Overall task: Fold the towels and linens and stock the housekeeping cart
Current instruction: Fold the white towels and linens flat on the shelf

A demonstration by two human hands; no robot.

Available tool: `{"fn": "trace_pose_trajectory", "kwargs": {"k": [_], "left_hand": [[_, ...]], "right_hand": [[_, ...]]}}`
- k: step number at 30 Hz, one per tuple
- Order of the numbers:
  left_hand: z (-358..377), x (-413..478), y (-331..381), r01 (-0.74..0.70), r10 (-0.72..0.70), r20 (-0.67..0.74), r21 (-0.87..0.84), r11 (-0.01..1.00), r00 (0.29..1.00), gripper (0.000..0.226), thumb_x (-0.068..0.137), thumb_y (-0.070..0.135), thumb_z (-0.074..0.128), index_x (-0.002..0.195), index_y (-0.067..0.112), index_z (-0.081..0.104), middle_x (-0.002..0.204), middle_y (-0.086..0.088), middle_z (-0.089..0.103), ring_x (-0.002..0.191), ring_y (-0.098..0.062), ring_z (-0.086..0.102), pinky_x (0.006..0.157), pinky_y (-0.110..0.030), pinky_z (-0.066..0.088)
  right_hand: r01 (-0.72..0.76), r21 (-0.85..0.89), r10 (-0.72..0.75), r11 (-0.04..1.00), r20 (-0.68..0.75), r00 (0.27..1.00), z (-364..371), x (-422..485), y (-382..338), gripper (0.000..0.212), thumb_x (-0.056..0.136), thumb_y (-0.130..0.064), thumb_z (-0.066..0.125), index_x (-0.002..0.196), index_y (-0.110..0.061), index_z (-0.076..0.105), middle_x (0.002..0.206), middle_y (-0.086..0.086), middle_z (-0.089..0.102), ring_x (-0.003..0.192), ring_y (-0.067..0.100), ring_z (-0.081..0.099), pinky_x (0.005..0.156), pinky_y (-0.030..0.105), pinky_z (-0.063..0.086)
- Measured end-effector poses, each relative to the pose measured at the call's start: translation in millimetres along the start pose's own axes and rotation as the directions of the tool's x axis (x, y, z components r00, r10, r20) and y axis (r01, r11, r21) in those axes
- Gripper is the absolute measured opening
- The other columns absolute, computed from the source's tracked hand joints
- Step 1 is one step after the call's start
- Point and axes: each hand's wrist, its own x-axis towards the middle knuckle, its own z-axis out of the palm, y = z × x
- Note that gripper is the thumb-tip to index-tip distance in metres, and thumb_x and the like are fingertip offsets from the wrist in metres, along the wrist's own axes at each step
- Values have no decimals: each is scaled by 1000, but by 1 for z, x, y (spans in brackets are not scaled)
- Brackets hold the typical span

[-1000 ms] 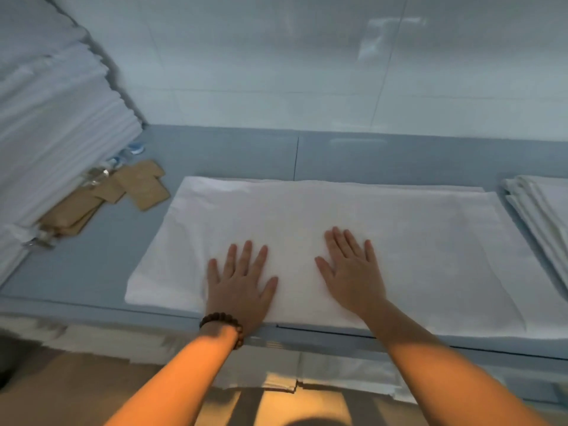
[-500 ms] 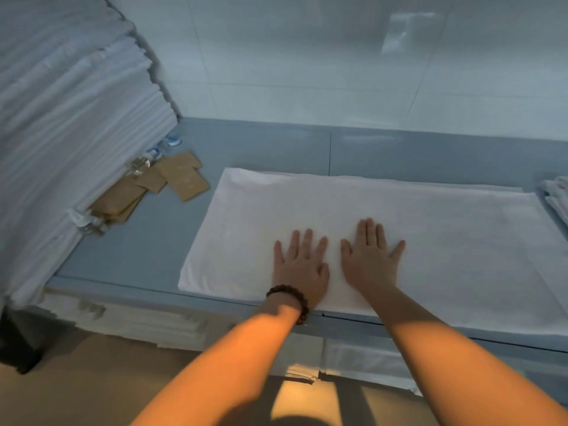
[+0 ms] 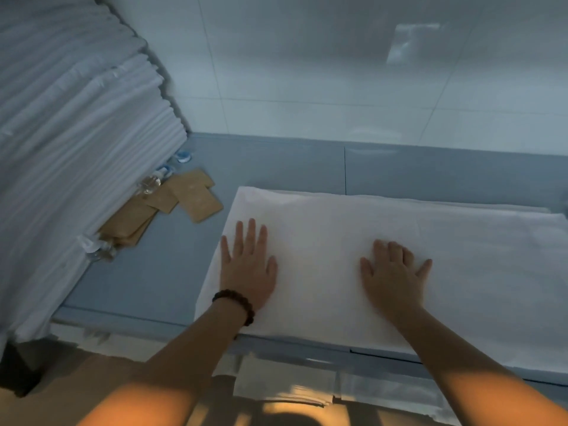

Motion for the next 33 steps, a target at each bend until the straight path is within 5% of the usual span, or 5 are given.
{"fn": "trace_pose_trajectory", "kwargs": {"k": [4, 8, 18, 25, 33], "left_hand": [[8, 42, 82, -334, 355, 122, -163, 928, 927, 58, 102, 40, 17, 155, 24, 2, 163, 2, -6, 148, -20, -11, 117, -43, -10], [27, 86, 94, -426, 432, 192, -75, 902, 881, 59, 97, 58, 15, 152, 39, 2, 162, 8, -4, 149, -19, -7, 117, -51, -5], [23, 160, -26, 112, -132, 103, 187, 976, 986, 61, 100, 49, 8, 154, 22, 2, 162, -9, -2, 149, -27, -6, 114, -59, -10], [28, 96, 102, -462, 474, 206, -104, 881, 856, 58, 97, 53, 7, 153, 37, 7, 163, 5, 1, 149, -20, -5, 106, -61, -21], [11, 152, -46, 64, -78, 282, 59, 996, 956, 59, 102, 47, 8, 154, 24, -6, 162, -3, -12, 148, -26, -12, 118, -50, -6]], "right_hand": [[101, 44, -98, 994, -59, 993, -6, 32, -21, 49, 100, -33, 28, 148, -27, 29, 157, -2, 24, 146, 16, 14, 114, 62, 0], [100, 9, -100, 995, -31, 995, 14, 39, -20, 53, 99, -44, 15, 151, -38, 10, 161, -9, 6, 148, 13, 1, 116, 57, 0], [74, -40, -75, 996, -34, 997, 24, 41, -19, 62, 91, -61, 5, 150, -42, -1, 161, -10, -3, 148, 12, -4, 116, 53, -2], [54, -25, -55, 998, -23, 998, 20, 40, -20, 55, 95, -50, 6, 149, -44, -3, 161, -12, -4, 147, 10, -5, 117, 51, 1], [59, -36, -60, 998, -24, 998, 18, 41, -20, 55, 98, -47, 12, 150, -42, -2, 161, -11, -1, 148, 12, -2, 118, 50, 4]]}}
